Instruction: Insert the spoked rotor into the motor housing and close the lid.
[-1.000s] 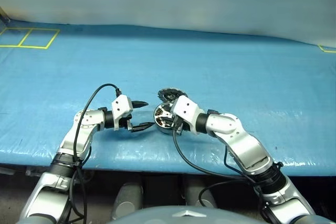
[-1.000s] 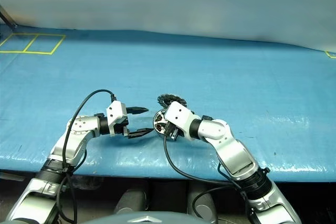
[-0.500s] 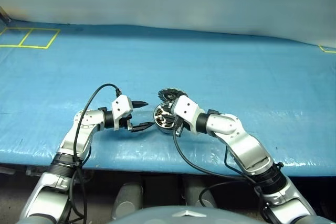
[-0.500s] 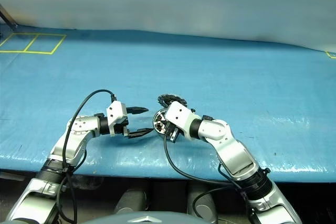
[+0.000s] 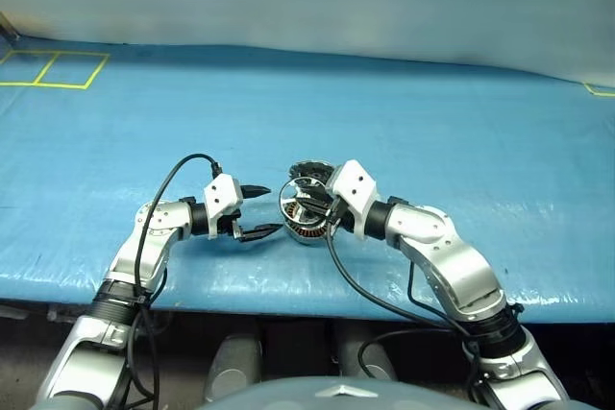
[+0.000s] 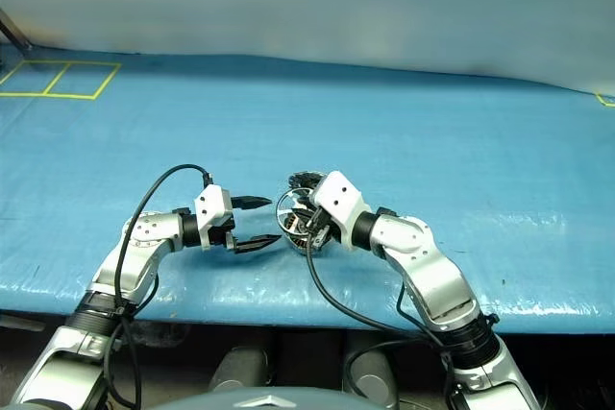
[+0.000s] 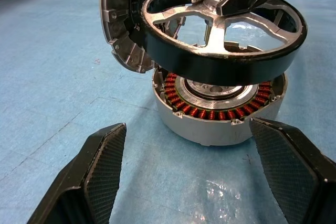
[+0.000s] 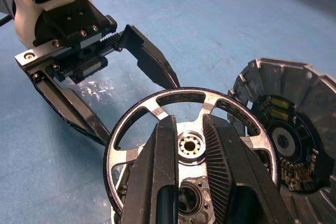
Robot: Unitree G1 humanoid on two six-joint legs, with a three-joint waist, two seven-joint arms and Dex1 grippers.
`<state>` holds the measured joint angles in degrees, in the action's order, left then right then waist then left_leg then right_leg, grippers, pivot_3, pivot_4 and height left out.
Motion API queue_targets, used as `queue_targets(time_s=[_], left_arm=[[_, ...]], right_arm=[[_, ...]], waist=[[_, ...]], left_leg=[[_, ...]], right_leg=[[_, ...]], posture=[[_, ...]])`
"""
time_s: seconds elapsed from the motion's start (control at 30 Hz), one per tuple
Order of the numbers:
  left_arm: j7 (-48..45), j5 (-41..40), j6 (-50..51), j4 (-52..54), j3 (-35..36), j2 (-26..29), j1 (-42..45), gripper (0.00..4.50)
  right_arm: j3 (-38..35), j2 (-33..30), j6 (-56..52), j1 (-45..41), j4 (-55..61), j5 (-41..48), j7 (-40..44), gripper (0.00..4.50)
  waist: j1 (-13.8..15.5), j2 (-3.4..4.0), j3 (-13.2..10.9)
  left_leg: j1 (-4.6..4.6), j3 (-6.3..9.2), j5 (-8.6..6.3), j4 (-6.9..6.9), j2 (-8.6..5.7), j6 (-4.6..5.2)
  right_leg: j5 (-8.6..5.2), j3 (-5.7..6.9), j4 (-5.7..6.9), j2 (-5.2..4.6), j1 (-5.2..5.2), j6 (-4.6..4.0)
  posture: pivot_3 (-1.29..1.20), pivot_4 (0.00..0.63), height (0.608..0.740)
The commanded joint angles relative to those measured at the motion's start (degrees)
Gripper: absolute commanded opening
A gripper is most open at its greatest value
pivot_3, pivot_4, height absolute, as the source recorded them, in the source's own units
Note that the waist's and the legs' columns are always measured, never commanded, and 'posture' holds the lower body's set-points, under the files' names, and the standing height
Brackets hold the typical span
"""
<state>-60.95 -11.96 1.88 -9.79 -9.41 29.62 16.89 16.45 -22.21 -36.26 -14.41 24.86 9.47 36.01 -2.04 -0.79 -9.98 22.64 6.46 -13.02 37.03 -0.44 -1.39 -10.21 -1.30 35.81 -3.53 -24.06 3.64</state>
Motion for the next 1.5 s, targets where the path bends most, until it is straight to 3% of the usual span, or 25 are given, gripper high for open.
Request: queue_targets(time_s=[0.03,1.0,1.2,1.5], left_arm=[[0.4,-0.7,-1.3,0.1,1.7,0.0,0.1,4.11],[-0.2,-1.6,-2.3,0.3,1.5,-1.3,-0.6,4.11],[0.0,-1.5,-2.4,0.5,1.6,-1.4,-0.7,4.11],[0.2,-1.4,-2.7,0.4,1.4,-1.6,-0.9,4.11]], right_arm=[[-1.4,0.0,0.1,0.2,1.4,0.6,-0.9,0.38],[-0.4,2.3,0.5,2.9,-4.8,0.5,-3.6,0.38],[-0.5,2.1,0.9,2.9,-4.1,0.2,-4.1,2.31],[-1.7,2.3,0.4,3.5,-1.4,1.7,-4.4,2.31]], waist=[[0.0,0.00,0.0],[0.0,0.00,0.0],[0.0,0.00,0.0],[0.0,0.00,0.0]], left_leg=[[0.00,0.00,0.00,0.00,0.00,0.00],[0.06,-0.02,0.00,-0.02,0.01,0.00],[0.05,-0.02,0.00,-0.02,0.01,0.00],[0.06,-0.02,0.00,-0.02,0.01,0.00]], right_leg=[[0.00,0.00,0.00,0.00,0.00,0.00],[0.00,0.00,0.02,0.00,-0.07,-0.01],[0.00,0.00,0.02,0.00,-0.07,-0.01],[0.00,0.00,0.02,0.00,-0.08,-0.01]], posture=[[0.00,0.150,0.740],[0.00,0.150,0.740],[0.00,0.150,0.740],[0.00,0.150,0.740]])
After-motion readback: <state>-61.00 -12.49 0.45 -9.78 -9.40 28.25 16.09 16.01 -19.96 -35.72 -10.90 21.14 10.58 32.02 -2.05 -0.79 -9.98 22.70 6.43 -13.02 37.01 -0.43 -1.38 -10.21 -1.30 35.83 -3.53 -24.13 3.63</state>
